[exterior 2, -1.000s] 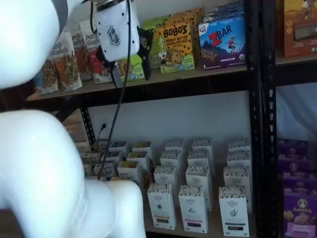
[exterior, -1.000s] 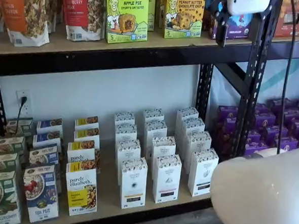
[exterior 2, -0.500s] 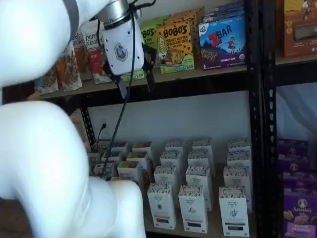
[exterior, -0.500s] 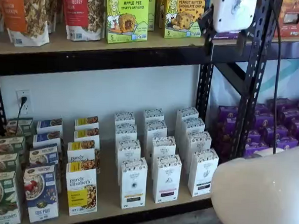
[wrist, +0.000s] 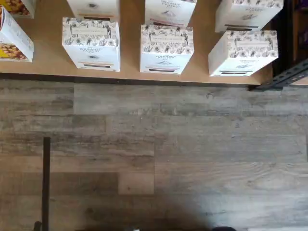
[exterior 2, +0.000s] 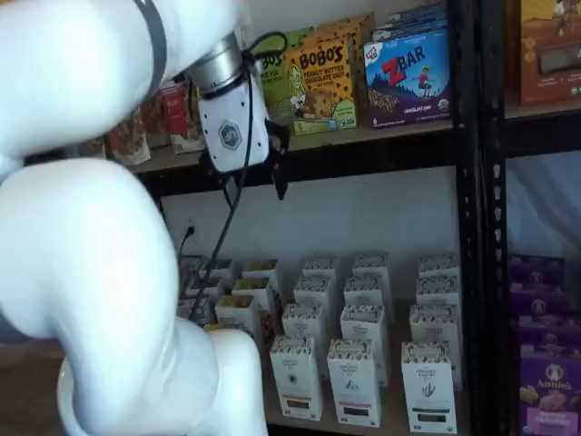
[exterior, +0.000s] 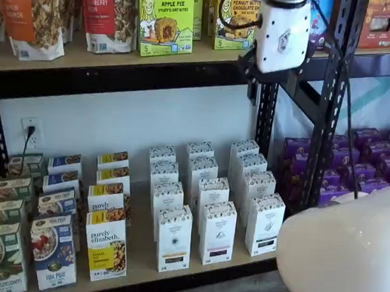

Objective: Pick up the white box with a yellow strip in the middle, on the bottom shelf, the fourth box from the left

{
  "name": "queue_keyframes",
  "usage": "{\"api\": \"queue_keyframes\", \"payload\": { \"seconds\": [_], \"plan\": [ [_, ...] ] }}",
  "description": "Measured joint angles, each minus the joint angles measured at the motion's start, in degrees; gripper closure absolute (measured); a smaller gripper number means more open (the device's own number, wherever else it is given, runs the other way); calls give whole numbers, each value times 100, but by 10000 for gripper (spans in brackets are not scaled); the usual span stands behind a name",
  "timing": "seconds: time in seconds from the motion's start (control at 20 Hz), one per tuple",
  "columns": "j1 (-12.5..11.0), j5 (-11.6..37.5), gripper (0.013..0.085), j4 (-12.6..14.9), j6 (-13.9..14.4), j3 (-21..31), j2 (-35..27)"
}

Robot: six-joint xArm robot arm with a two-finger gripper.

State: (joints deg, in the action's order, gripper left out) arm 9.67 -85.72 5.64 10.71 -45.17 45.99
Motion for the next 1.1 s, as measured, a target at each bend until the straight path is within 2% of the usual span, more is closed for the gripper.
{"api": "queue_keyframes", "payload": {
  "seconds": [0.35, 0.55, 0.85, 1.1],
  "plan": [
    [85, 921, 130, -195, 133, 520, -233],
    [172, 1359, 130, -171, 253, 728, -389],
    [258, 1848, 130, -185, 367, 919, -736],
    [271, 2325, 130, -333, 342, 1092, -1067]
  ]
}}
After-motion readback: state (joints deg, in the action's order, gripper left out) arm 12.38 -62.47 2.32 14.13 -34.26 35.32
